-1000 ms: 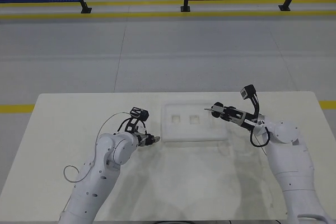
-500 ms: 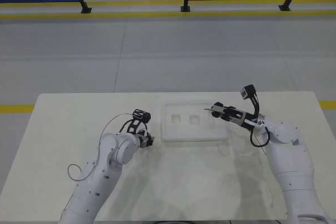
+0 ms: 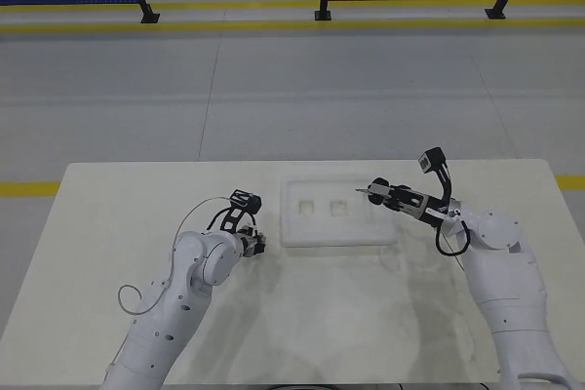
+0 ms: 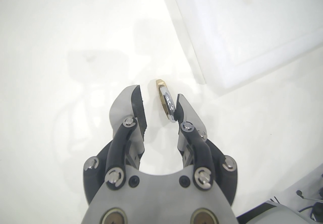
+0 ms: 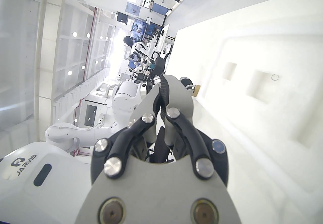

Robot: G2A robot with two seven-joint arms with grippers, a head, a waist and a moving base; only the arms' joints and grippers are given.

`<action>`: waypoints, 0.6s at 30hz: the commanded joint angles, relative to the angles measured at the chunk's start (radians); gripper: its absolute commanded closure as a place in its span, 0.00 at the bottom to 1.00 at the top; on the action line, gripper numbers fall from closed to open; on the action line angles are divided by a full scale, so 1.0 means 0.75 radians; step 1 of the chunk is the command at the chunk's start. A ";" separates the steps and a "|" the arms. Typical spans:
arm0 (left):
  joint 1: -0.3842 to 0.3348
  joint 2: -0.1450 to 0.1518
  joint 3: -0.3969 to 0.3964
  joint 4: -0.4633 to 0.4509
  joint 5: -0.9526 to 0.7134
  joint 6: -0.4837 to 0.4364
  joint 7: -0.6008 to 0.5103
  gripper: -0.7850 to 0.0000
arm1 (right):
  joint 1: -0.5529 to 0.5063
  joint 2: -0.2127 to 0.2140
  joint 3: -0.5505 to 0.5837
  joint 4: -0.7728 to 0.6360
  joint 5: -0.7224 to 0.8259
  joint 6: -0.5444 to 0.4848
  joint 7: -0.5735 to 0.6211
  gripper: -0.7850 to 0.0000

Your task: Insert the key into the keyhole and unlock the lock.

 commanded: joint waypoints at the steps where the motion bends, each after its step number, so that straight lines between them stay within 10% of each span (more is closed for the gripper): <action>1: -0.001 0.001 0.001 0.004 0.001 0.000 0.001 0.75 | 0.000 0.000 0.000 0.000 0.000 0.000 0.000 1.00; 7: -0.005 0.003 0.003 0.007 0.000 -0.002 0.008 0.95 | 0.000 0.000 0.000 0.000 0.000 0.000 0.000 1.00; 18: 0.000 0.010 0.003 -0.011 0.008 -0.016 0.015 0.86 | 0.000 0.000 0.000 0.000 0.000 0.000 0.000 1.00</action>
